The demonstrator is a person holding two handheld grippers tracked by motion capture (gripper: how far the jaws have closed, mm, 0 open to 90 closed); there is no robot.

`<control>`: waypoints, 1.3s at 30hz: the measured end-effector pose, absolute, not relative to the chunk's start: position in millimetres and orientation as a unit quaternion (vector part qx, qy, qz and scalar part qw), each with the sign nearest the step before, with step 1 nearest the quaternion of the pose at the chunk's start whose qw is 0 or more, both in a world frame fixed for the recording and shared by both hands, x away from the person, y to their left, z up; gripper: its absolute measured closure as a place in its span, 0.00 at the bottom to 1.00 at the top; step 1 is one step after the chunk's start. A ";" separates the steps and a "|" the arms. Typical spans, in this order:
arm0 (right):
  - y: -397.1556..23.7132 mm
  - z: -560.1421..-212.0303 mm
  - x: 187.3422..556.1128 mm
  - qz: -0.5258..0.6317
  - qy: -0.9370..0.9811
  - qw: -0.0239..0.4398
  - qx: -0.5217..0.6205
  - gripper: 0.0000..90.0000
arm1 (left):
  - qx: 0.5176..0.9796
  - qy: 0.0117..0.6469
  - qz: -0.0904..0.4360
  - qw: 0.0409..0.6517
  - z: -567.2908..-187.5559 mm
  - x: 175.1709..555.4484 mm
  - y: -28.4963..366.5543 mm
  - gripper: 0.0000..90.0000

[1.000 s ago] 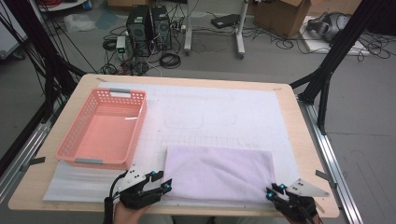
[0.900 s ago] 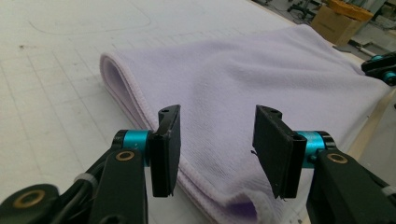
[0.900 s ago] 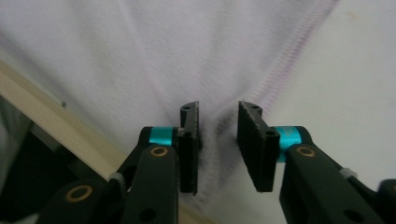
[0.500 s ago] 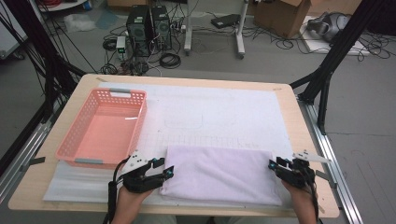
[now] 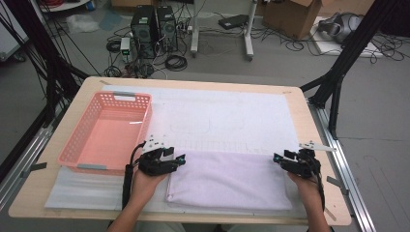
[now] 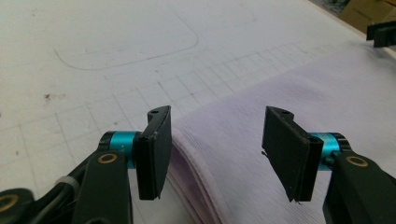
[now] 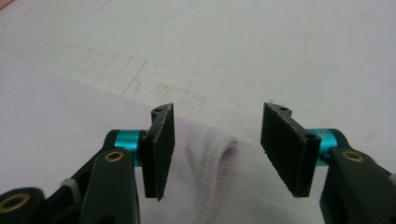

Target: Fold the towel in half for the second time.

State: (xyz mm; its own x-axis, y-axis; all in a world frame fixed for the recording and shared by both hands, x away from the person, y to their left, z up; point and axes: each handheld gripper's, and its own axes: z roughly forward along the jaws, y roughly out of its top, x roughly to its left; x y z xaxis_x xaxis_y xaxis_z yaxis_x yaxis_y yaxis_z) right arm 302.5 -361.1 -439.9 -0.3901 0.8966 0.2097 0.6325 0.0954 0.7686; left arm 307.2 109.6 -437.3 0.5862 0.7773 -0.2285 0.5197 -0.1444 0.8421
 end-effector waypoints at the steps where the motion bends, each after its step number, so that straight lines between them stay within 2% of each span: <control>1: -358.8 -443.1 306.5 0.404 0.733 0.153 0.526 0.47 | 0.746 0.441 0.135 0.481 -439.0 313.4 110.1 0.47; 4: -353.9 -447.5 311.9 0.391 0.749 0.150 0.514 0.51 | 0.742 0.458 0.131 0.472 -444.0 324.1 111.7 0.44; 8: -354.9 -447.3 311.2 0.397 0.756 0.137 0.502 0.82 | 0.747 0.473 0.118 0.452 -452.9 332.3 111.9 0.43; 9: -354.1 -447.4 310.1 0.399 0.756 0.136 0.501 0.86 | 0.745 0.473 0.116 0.455 -452.6 332.4 112.2 0.44; 11: -354.6 -447.8 309.1 0.403 0.752 0.138 0.503 0.89 | 0.753 0.461 0.112 0.456 -453.0 332.2 110.7 0.54; 12: -355.6 -448.1 309.4 0.408 0.748 0.136 0.505 0.90 | 0.763 0.446 0.105 0.456 -453.0 331.4 108.6 0.65; 13: -356.8 -448.6 309.8 0.414 0.745 0.138 0.505 0.91 | 0.772 0.432 0.110 0.452 -452.4 330.1 105.7 0.84; 15: -356.4 -449.0 310.1 0.421 0.736 0.148 0.509 0.91 | 0.768 0.448 0.102 0.447 -450.0 333.3 104.3 0.91; 20: -353.6 -442.0 319.4 0.418 0.724 0.191 0.514 0.92 | 0.739 0.467 0.126 0.468 -436.6 345.8 102.5 0.92; 29: -354.6 -429.7 346.9 0.421 0.707 0.221 0.524 0.92 | 0.721 0.469 0.145 0.489 -429.5 374.6 98.6 0.92; 37: -349.1 -431.1 361.4 0.405 0.708 0.234 0.529 0.91 | 0.720 0.460 0.151 0.497 -435.7 381.3 99.8 0.92; 39: -348.2 -432.3 362.7 0.402 0.708 0.234 0.531 0.89 | 0.720 0.462 0.149 0.496 -436.7 380.6 99.0 0.89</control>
State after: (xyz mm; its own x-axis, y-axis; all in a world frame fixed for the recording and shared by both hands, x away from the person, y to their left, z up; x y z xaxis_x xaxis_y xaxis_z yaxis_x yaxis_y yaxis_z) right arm 362.7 -348.2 -432.3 -0.3259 0.9406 0.0957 0.5647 0.1124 0.8176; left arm 380.6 99.0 -436.7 0.5285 0.8130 -0.2446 0.5180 -0.0805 0.8516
